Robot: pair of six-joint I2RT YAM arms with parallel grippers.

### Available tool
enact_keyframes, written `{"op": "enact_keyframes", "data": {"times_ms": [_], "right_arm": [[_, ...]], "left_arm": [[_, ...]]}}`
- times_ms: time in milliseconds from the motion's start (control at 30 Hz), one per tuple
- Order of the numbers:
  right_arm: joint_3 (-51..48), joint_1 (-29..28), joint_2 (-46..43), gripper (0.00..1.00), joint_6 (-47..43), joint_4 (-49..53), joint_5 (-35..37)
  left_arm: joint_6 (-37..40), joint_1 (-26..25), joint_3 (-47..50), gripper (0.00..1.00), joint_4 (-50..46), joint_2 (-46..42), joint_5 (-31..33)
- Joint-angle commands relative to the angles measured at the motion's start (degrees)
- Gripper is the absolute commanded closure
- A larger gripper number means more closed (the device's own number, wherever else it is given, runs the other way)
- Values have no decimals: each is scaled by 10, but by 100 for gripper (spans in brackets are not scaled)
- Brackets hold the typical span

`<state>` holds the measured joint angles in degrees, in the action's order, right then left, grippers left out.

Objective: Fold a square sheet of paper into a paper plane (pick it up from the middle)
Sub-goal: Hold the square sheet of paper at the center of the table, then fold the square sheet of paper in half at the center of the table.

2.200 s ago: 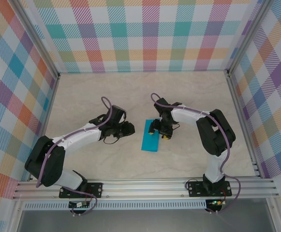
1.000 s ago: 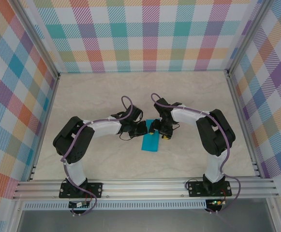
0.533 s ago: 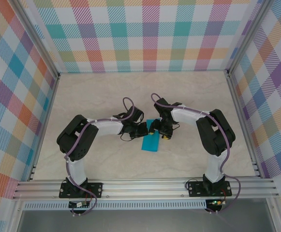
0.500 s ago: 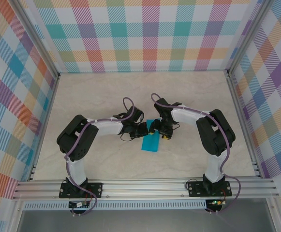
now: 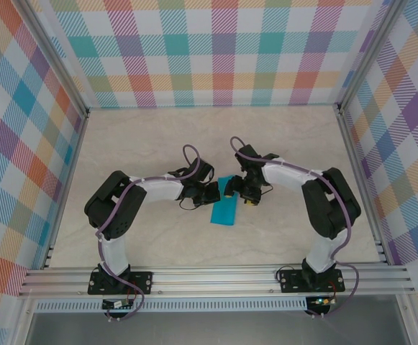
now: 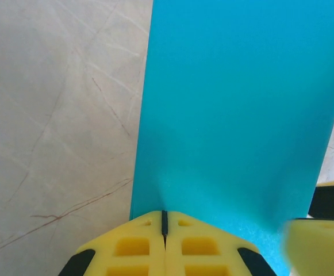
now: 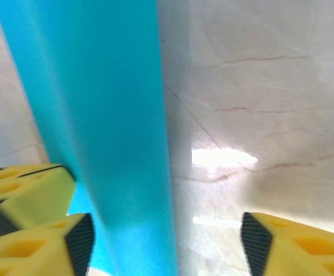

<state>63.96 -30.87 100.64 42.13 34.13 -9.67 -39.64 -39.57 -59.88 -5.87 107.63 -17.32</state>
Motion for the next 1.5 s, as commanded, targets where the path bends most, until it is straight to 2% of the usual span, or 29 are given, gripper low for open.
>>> {"op": "enact_keyframes", "data": {"times_ms": [0,33,200,267,633,1233,1467], "right_arm": [[-27,16,-69,45,-8,-47,-34],[-36,18,-79,54,-6,-62,-51],[-79,19,-82,88,20,-165,-148],[-90,19,-71,96,28,-180,-152],[-130,27,-27,97,27,-230,-171],[-225,41,1,100,-3,-294,-152],[-245,42,-67,100,-26,-319,-159]], "left_arm": [[5,-9,7,100,-30,18,19],[5,-9,7,100,-30,18,19],[6,-8,7,100,-31,17,19],[7,-9,7,100,-33,18,19],[10,-8,4,100,-38,20,19],[14,-9,6,100,-47,21,22],[14,-9,7,100,-49,20,27]]}}
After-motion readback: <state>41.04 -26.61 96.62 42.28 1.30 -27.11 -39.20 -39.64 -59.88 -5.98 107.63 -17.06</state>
